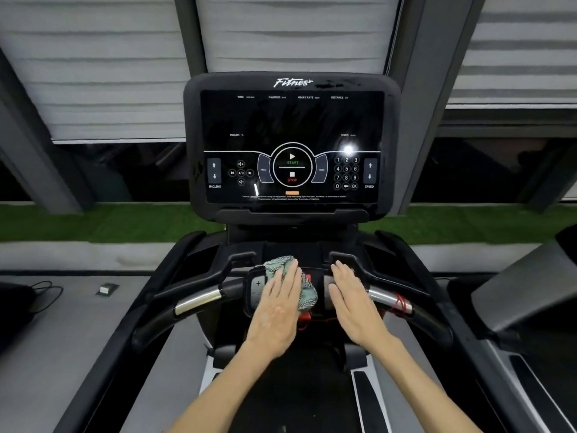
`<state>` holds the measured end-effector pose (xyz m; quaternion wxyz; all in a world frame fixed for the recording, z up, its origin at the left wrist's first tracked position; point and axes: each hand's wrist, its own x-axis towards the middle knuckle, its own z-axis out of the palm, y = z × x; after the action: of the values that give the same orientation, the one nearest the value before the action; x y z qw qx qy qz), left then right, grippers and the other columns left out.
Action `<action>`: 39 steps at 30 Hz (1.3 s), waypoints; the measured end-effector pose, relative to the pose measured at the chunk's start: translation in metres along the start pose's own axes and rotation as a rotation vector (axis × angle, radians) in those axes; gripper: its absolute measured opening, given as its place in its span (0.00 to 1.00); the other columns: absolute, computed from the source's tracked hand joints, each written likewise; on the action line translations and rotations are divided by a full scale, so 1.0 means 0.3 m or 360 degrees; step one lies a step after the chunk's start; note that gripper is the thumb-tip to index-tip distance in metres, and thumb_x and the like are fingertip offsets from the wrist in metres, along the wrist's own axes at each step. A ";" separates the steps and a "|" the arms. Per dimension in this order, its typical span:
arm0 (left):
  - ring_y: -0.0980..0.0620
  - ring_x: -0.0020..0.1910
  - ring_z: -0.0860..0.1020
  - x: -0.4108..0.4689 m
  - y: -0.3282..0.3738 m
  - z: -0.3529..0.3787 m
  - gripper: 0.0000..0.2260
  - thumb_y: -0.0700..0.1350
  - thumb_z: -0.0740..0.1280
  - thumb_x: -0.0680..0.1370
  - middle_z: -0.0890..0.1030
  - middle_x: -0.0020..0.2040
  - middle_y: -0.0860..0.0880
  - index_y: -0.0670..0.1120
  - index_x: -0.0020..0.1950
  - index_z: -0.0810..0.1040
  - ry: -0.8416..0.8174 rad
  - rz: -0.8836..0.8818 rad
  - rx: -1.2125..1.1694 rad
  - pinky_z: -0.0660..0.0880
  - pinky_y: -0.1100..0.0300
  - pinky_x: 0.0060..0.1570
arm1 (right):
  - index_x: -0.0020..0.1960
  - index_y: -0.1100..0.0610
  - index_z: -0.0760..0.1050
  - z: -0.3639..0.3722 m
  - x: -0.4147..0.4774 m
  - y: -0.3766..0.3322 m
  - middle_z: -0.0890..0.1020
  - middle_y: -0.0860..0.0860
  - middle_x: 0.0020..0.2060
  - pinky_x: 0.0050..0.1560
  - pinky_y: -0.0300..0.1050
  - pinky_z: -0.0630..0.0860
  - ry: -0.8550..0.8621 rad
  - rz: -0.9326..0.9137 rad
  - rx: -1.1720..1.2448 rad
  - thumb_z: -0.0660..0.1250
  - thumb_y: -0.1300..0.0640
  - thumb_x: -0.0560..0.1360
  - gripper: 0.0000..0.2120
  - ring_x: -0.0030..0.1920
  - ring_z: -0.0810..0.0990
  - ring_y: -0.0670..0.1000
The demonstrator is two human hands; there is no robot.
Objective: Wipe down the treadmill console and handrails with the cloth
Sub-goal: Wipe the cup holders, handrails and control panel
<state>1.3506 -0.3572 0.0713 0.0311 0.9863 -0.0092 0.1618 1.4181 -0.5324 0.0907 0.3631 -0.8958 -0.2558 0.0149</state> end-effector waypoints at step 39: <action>0.48 0.79 0.43 -0.013 -0.301 -0.014 0.50 0.78 0.52 0.67 0.44 0.80 0.52 0.53 0.78 0.37 -0.0310 -0.0092 -0.0173 0.47 0.38 0.74 | 0.78 0.60 0.50 0.285 -0.006 -0.179 0.47 0.55 0.77 0.75 0.53 0.46 0.0250 -0.0292 -0.0660 0.56 0.52 0.79 0.31 0.78 0.46 0.55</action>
<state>1.3483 -0.2667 0.0687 0.0881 0.9940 0.0074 0.0636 1.3743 -0.4458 0.0629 0.1900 -0.9227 -0.3047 -0.1407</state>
